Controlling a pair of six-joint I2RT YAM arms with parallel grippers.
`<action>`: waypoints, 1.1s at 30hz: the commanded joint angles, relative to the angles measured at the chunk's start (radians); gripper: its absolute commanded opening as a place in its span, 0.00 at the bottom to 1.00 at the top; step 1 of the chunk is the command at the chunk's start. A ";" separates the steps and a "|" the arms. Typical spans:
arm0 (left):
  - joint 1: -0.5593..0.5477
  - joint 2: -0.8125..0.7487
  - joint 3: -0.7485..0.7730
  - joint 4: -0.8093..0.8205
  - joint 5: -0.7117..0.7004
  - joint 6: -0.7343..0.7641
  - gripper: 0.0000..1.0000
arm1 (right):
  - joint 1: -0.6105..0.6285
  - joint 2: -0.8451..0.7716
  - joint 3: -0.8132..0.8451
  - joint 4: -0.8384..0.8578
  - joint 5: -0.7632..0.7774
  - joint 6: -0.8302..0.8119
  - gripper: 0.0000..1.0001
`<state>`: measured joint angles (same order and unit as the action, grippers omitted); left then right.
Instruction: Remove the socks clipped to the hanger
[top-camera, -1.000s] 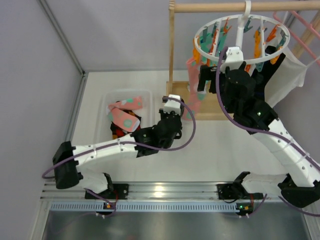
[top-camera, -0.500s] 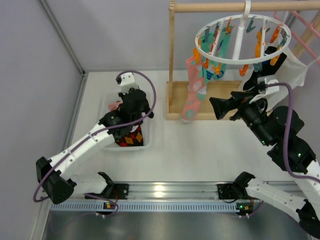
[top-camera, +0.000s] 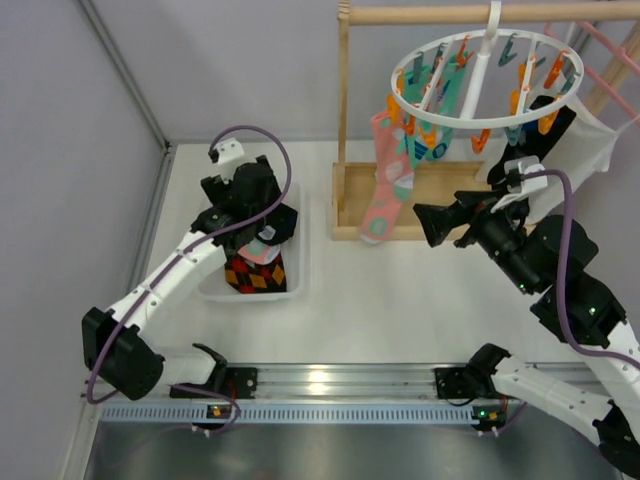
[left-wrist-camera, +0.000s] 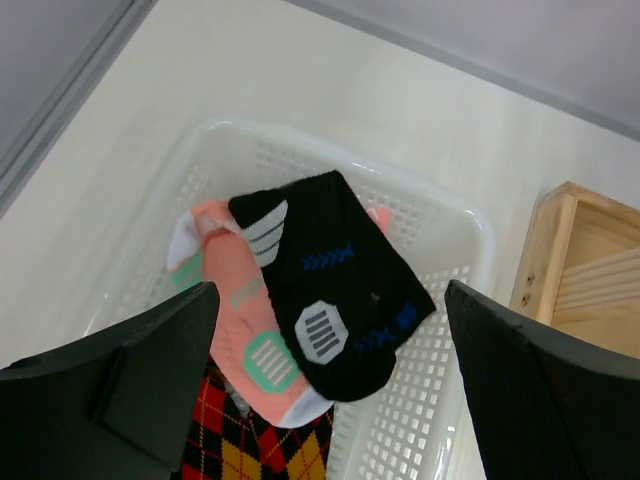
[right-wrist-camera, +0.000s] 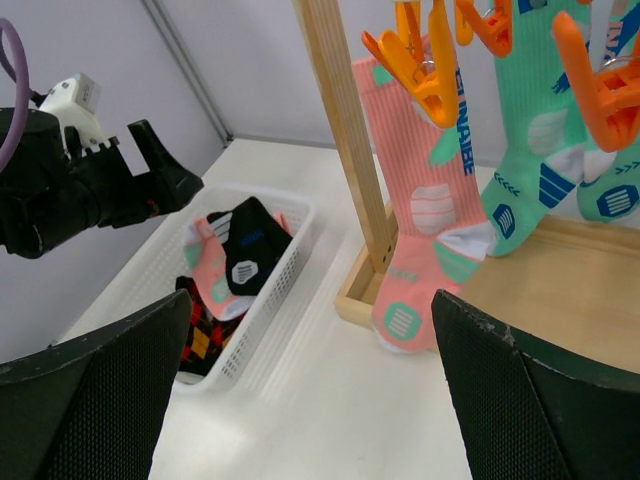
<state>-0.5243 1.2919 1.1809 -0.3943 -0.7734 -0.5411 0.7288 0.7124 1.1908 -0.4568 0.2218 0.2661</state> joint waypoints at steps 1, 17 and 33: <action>0.003 -0.006 0.006 -0.011 0.020 -0.014 0.98 | -0.011 -0.002 -0.008 0.015 -0.006 0.002 0.99; -0.063 0.190 0.000 0.526 1.080 0.099 0.98 | -0.009 -0.151 -0.086 -0.083 0.034 -0.027 0.99; -0.114 0.550 0.181 0.831 1.105 0.141 0.98 | -0.011 -0.241 -0.115 -0.095 -0.139 -0.090 0.99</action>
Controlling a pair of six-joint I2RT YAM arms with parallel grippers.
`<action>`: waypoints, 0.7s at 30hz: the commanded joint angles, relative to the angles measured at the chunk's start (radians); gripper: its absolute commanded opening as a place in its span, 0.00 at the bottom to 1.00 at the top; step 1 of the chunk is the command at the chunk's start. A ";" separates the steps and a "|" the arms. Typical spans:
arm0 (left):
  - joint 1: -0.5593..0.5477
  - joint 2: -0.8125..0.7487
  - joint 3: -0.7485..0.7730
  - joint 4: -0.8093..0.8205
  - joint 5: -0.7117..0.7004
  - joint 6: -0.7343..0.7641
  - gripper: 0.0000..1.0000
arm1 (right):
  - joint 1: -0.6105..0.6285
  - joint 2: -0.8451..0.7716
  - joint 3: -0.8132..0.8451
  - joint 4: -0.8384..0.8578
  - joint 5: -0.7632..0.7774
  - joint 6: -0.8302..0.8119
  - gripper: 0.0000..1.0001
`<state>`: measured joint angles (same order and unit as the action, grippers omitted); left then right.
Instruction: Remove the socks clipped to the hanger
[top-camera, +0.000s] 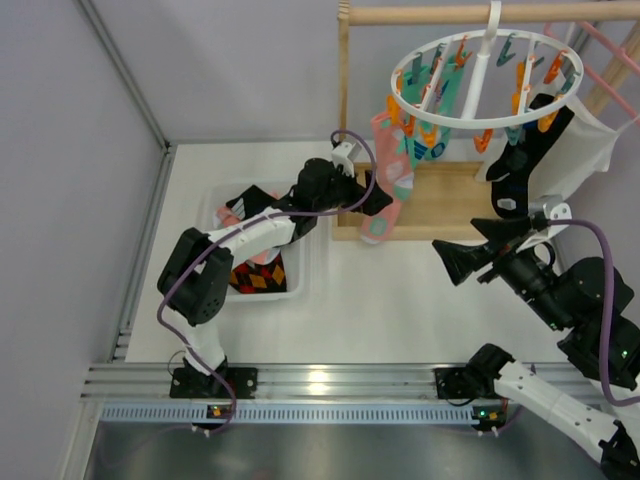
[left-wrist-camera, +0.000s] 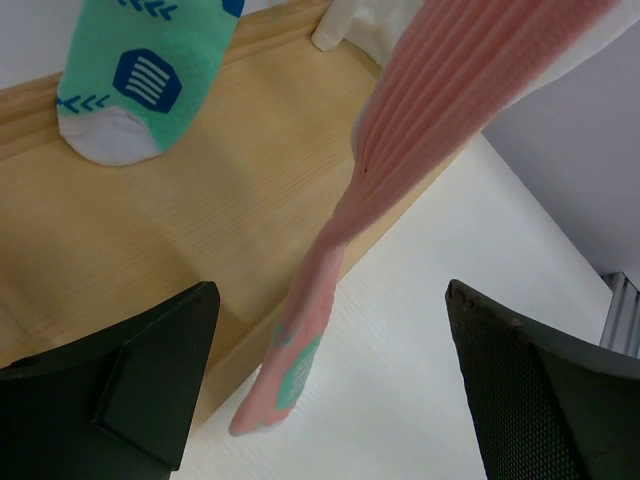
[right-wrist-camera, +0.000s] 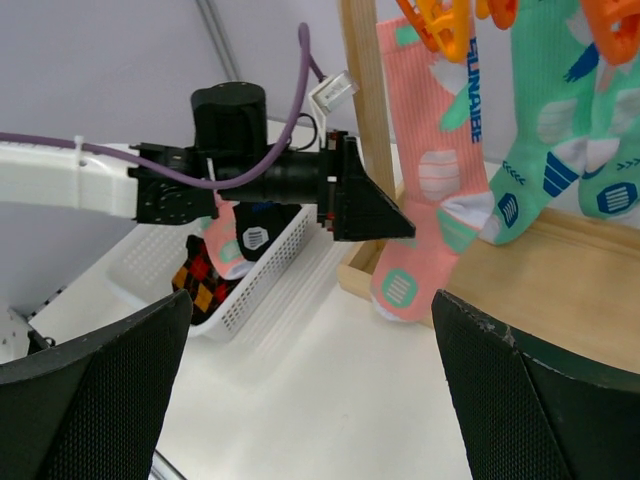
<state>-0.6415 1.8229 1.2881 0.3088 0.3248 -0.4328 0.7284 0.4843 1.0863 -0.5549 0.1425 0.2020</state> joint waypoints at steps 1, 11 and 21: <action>0.002 0.029 0.082 0.136 0.000 0.034 0.98 | -0.009 -0.013 -0.012 0.003 -0.070 -0.024 1.00; -0.049 0.065 0.109 0.185 -0.007 0.058 0.12 | -0.011 -0.023 -0.026 0.016 -0.083 -0.032 0.99; -0.069 -0.196 -0.143 0.184 -0.249 0.040 0.00 | -0.011 -0.073 -0.020 -0.008 -0.046 -0.015 0.99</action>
<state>-0.7067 1.7889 1.2175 0.4286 0.2176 -0.3958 0.7284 0.4328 1.0542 -0.5629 0.0765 0.1841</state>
